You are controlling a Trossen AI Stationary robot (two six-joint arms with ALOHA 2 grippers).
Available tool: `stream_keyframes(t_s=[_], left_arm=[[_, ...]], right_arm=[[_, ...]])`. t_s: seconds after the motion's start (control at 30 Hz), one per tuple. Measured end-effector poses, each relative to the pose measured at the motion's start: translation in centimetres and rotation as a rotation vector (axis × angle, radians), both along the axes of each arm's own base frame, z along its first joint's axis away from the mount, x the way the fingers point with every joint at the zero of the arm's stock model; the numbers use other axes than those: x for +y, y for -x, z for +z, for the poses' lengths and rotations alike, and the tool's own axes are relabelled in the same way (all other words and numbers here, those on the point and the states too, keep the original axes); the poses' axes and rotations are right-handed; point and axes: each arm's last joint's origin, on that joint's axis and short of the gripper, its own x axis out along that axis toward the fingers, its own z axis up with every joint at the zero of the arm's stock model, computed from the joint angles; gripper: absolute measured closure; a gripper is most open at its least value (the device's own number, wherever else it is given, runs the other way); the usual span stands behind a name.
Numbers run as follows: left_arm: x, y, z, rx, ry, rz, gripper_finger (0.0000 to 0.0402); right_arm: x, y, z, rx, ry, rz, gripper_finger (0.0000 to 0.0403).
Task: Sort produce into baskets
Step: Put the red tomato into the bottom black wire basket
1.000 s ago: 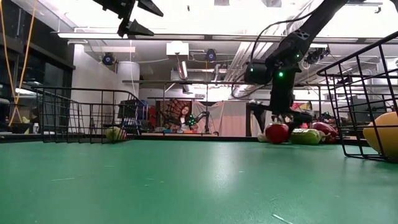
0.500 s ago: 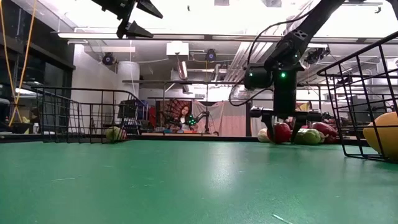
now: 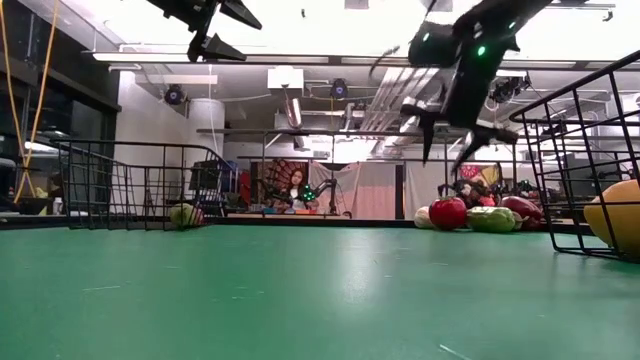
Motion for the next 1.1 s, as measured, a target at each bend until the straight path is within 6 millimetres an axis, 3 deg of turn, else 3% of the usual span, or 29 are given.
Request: stream_keyframes(t_s=[0.27, 0.43, 0.6, 0.77, 0.9, 1.1], left_arm=[[0.0, 0.0, 0.0, -0.007, 0.012, 0.005, 0.0035], [0.0, 0.0, 0.0, -0.010, 0.019, 0.007, 0.0035], [0.0, 0.0, 0.0, -0.017, 0.034, 0.013, 0.0035], [0.0, 0.0, 0.0, -0.017, 0.035, 0.013, 0.0035], [0.0, 0.0, 0.0, -0.017, 0.034, 0.013, 0.0035], [0.0, 0.0, 0.0, -0.017, 0.034, 0.013, 0.0035]], right_arm=[[-1.2, 2.8, 3.8, 0.000, 0.295, -0.121, 0.0185], [-3.2, 1.7, 3.7, -0.063, 0.265, 0.067, 0.0164], [-6.0, 0.5, 1.9, -0.026, 0.208, 0.247, 0.0087], [-7.7, 0.4, 1.2, -0.043, 0.059, 0.108, 0.0010], [-8.0, 0.6, 1.4, -0.125, -0.030, 0.026, 0.0022], [-8.0, -0.1, 2.1, -0.243, -0.083, 0.123, 0.0033]])
